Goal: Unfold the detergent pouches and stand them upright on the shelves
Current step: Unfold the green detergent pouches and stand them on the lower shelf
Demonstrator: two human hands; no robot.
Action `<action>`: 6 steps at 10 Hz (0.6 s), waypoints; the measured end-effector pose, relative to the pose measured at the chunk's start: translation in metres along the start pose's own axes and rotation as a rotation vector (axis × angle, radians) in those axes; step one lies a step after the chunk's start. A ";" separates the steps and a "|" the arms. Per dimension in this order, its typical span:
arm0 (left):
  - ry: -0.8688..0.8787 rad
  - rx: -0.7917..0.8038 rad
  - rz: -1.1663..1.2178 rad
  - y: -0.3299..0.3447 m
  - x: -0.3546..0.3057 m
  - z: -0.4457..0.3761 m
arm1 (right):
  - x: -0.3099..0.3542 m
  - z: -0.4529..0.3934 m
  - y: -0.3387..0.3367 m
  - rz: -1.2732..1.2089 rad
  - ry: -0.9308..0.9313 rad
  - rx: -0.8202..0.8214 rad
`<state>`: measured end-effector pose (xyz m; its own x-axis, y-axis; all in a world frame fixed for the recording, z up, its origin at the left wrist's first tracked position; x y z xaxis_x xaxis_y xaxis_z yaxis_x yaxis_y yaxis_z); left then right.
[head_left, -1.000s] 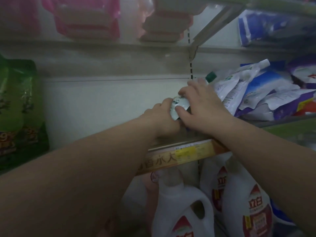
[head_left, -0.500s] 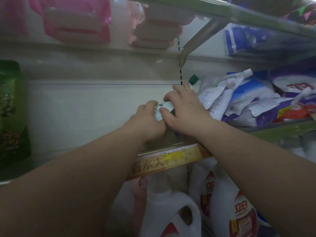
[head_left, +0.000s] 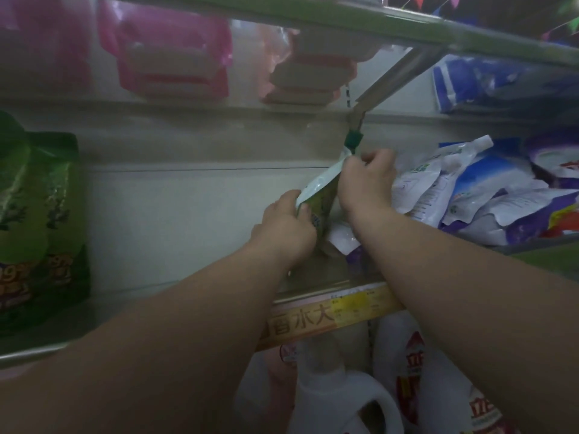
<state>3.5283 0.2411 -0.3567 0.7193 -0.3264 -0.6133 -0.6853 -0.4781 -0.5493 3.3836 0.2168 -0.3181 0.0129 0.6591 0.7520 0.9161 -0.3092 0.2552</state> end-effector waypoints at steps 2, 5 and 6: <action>-0.070 -0.024 0.152 -0.008 0.004 0.002 | -0.008 -0.019 0.038 -0.191 0.402 0.053; -0.149 -0.119 0.314 -0.022 0.003 0.008 | -0.029 -0.018 0.042 0.545 0.191 0.314; -0.194 -0.113 0.331 -0.026 -0.002 0.017 | -0.034 -0.019 0.052 0.481 0.170 0.389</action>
<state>3.5428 0.2674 -0.3511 0.4190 -0.3231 -0.8486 -0.8522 -0.4626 -0.2446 3.4229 0.1659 -0.3190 0.4244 0.3812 0.8213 0.9025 -0.2511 -0.3499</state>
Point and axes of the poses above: each hand's wrist, its own z-axis away from the middle knuckle, its own y-axis out of the palm, x = y × z, the point moved 3 cm from there along -z, towards the middle knuckle, and after that the axes turned 1 degree about x, right-handed, at the moved point
